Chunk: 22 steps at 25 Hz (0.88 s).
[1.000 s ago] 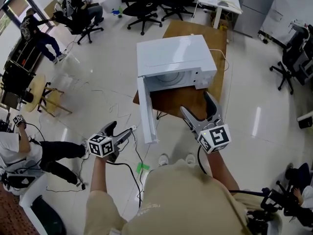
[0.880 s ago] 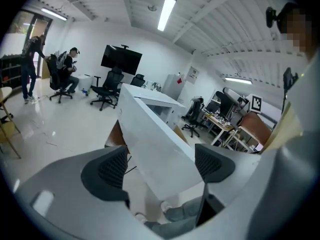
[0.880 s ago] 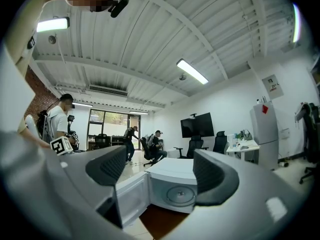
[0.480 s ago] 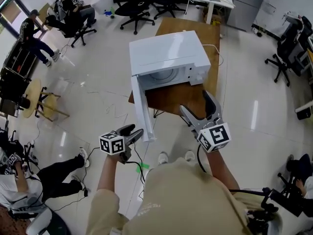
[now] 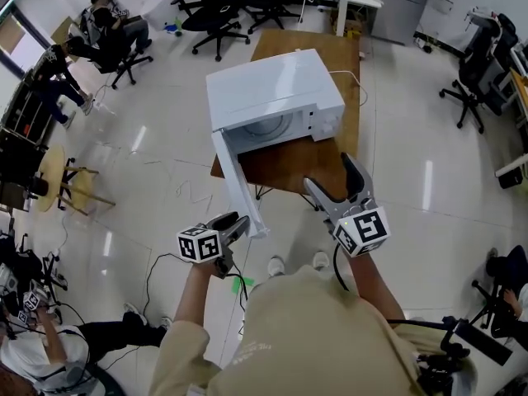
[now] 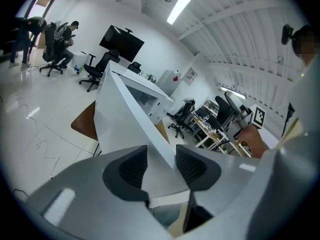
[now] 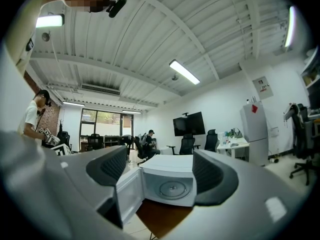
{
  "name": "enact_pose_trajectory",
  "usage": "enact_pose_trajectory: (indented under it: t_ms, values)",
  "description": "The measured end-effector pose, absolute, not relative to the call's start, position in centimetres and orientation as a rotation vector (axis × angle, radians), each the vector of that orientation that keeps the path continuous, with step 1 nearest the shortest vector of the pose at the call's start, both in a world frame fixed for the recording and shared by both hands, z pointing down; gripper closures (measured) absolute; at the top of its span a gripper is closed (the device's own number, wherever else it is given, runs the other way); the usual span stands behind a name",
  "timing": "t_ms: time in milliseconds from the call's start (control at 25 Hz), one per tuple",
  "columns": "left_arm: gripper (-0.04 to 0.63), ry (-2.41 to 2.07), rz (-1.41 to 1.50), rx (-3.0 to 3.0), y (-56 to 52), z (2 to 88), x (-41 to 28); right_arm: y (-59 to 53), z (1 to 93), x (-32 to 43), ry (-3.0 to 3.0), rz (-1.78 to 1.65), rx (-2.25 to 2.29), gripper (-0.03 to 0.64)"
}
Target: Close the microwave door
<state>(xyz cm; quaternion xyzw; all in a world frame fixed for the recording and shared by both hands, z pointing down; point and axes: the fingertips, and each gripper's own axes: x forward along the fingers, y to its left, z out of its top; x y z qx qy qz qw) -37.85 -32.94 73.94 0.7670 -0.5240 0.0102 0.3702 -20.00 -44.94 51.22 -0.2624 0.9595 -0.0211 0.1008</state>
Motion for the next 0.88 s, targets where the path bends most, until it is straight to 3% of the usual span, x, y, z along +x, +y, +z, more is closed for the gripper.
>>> enact_pose_trajectory:
  t_ms: [880]
  values:
    - [0.413,-1.423,-0.117,1.808,-42.4,73.9,-31.2,-46.8,51.0,-16.9,2.805,-0.094,-0.881,0.227]
